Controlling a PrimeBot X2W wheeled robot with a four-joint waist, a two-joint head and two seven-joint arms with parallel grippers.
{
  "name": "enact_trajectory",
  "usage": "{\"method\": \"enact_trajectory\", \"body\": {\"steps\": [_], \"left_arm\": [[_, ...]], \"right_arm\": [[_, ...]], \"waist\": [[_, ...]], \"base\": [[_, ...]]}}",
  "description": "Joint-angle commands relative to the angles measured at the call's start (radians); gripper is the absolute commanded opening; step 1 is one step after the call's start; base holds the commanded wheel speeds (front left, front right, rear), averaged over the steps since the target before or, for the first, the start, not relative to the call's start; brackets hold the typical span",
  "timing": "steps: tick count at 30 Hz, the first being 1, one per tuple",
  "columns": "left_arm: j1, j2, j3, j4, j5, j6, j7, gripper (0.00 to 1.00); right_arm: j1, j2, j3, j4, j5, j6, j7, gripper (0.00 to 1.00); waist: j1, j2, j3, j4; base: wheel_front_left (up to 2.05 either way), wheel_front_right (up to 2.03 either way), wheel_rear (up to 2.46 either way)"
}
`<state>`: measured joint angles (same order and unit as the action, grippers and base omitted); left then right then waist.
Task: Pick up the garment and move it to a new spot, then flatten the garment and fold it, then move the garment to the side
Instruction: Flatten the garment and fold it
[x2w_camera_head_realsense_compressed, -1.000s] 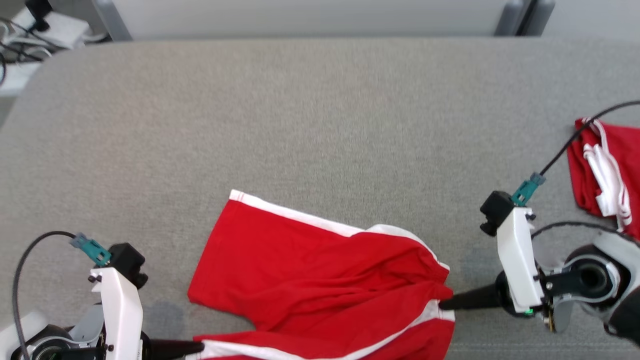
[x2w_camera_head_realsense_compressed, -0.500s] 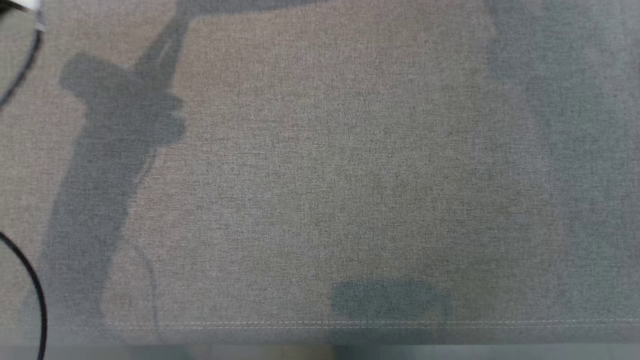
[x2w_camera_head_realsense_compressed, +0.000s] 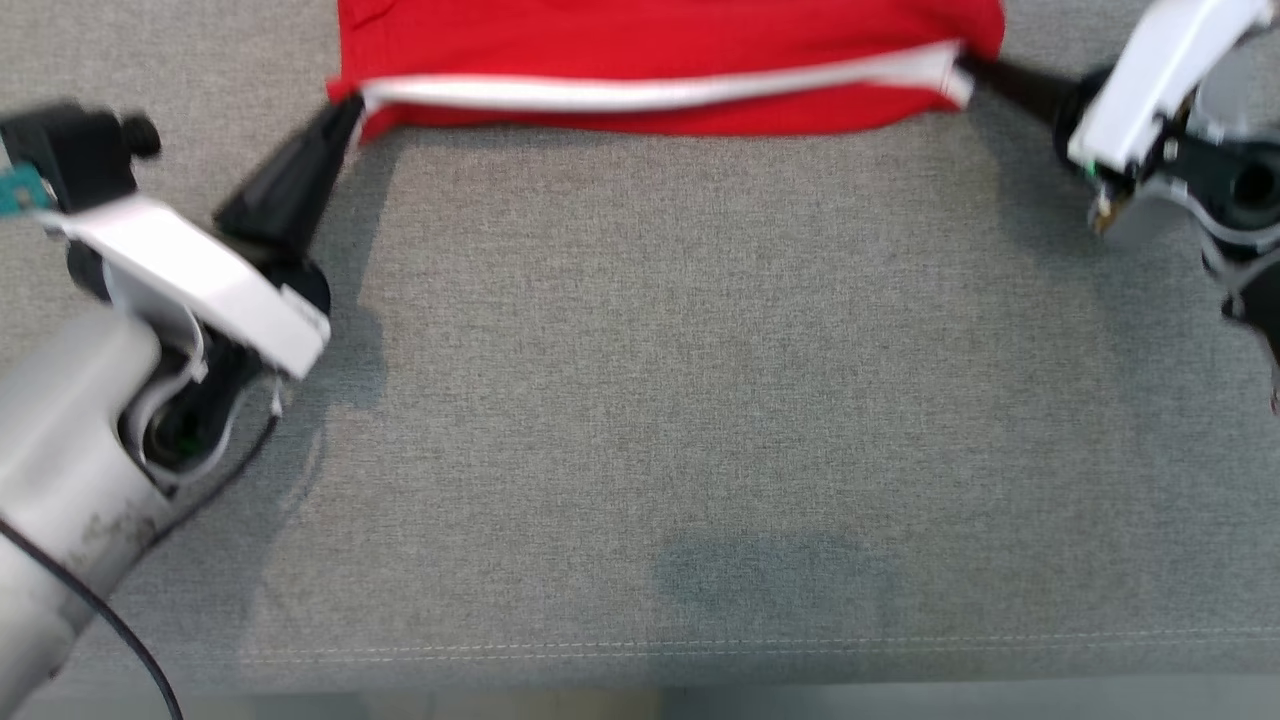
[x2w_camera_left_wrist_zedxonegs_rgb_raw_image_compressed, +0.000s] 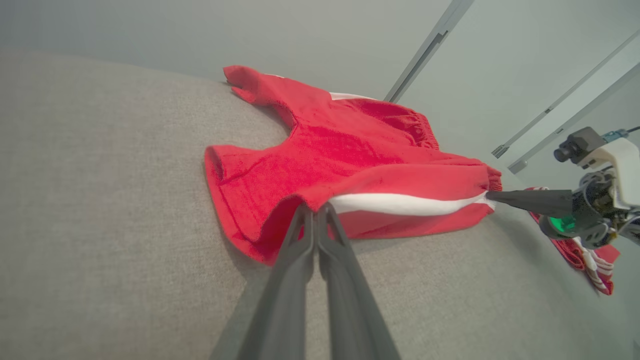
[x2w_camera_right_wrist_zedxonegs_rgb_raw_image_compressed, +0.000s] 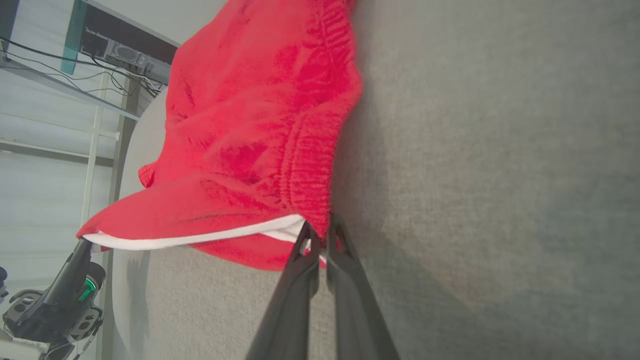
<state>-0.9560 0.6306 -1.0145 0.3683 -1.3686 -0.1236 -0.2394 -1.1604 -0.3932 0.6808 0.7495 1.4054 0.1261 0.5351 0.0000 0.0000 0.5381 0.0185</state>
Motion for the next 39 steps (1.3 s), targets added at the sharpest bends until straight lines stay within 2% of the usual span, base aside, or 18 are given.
{"method": "enact_trajectory", "body": {"steps": [1,6,12,25,34,35,36,37,38,39], "left_arm": [[0.004,0.058,0.039,-0.014,0.000,-0.007,-0.012,0.00],[0.140,0.046,0.068,-0.037,0.017,-0.007,-0.022,0.00],[0.279,-0.004,0.134,-0.045,0.081,-0.007,-0.022,0.00],[0.513,-0.090,0.216,-0.015,0.174,-0.007,-0.022,0.00],[0.599,-0.116,0.203,0.035,0.208,-0.007,-0.022,0.00],[0.602,-0.119,0.203,0.041,0.212,-0.007,-0.022,0.11],[0.604,-0.120,0.199,0.051,0.225,-0.007,-0.022,0.47],[0.607,-0.122,0.194,0.060,0.237,-0.007,-0.022,0.95],[0.610,-0.125,0.194,0.070,0.244,-0.007,-0.022,1.00],[0.614,-0.128,0.192,0.082,0.254,-0.007,-0.022,1.00]], "right_arm": [[0.035,-0.016,-0.004,-0.036,0.012,0.005,0.008,0.00],[0.202,-0.088,-0.012,-0.162,0.057,0.005,-0.006,0.00],[0.357,-0.118,-0.018,-0.269,0.089,0.005,-0.060,0.00],[0.592,-0.101,-0.007,-0.316,0.129,0.005,-0.164,0.00],[0.675,-0.088,0.015,-0.325,0.141,0.005,-0.177,0.00],[0.680,-0.089,0.019,-0.327,0.139,0.005,-0.175,0.00],[0.685,-0.089,0.022,-0.327,0.138,0.005,-0.175,0.29],[0.689,-0.091,0.024,-0.326,0.132,0.005,-0.180,0.80],[0.691,-0.094,0.027,-0.328,0.124,0.005,-0.185,1.00],[0.696,-0.097,0.030,-0.331,0.117,0.005,-0.191,1.00]], "waist": [[0.0000,0.0000,-0.015,0.003],[0.0000,0.0000,-0.080,0.012],[0.0000,0.0000,-0.175,0.018],[0.0000,0.0000,-0.340,0.033],[0.0000,0.0000,-0.396,0.022],[0.0000,0.0000,-0.399,0.022],[0.0000,0.0000,-0.403,0.020],[0.0000,0.0000,-0.406,0.019],[0.0000,0.0000,-0.409,0.018],[0.0000,0.0000,-0.414,0.017]], "base": [[0.00,0.00,0.00],[0.00,0.00,0.00],[0.00,0.00,0.00],[0.00,0.00,0.00],[0.00,0.00,0.00],[0.00,0.00,0.00],[0.00,0.00,0.00],[0.00,0.00,0.00],[0.00,0.00,0.00],[0.00,0.00,0.00]]}}
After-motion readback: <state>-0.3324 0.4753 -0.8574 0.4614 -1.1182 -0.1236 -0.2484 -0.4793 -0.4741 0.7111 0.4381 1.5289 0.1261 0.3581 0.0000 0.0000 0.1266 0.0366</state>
